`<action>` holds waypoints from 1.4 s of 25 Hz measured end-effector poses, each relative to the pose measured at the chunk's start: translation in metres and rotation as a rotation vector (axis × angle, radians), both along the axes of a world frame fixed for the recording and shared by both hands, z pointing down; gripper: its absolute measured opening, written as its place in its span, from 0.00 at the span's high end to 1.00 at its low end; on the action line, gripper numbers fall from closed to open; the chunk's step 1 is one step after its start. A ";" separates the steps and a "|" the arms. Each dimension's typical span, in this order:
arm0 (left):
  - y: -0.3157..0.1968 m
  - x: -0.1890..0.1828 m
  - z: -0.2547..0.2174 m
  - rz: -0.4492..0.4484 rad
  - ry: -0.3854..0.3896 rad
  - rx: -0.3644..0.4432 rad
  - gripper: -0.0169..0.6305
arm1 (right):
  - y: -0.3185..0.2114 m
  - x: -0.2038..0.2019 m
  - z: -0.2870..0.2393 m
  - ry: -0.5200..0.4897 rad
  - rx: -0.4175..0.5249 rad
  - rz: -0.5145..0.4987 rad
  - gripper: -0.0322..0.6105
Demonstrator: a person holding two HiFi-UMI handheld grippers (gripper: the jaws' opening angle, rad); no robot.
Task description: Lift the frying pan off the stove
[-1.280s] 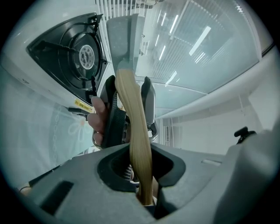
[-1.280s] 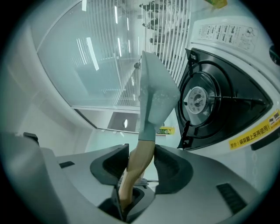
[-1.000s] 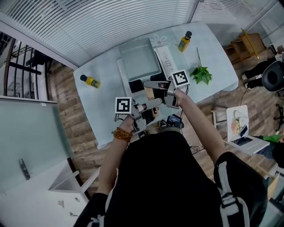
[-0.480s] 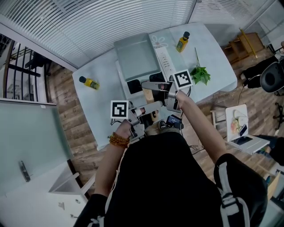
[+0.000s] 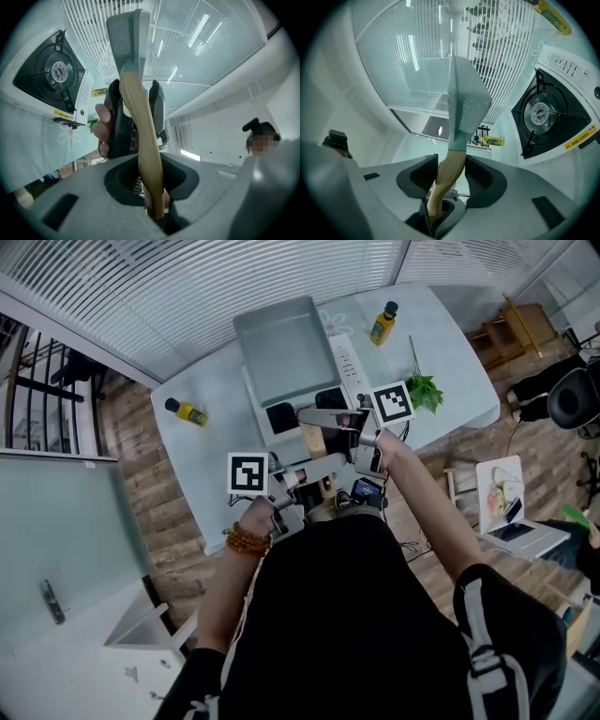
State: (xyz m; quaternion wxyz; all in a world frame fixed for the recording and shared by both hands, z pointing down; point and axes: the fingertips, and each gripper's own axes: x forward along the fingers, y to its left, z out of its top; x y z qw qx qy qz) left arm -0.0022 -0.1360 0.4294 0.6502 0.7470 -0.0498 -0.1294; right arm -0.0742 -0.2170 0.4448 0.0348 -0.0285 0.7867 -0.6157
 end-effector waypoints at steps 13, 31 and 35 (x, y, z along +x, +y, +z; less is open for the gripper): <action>0.000 0.000 -0.001 -0.002 0.000 -0.012 0.86 | -0.001 0.002 0.003 -0.033 -0.038 0.021 0.69; -0.001 0.000 -0.002 0.000 -0.006 0.003 0.86 | -0.003 0.001 -0.001 -0.053 -0.047 0.035 0.69; -0.002 0.000 -0.003 0.002 -0.007 0.013 0.86 | -0.003 0.002 -0.001 -0.055 -0.045 0.037 0.69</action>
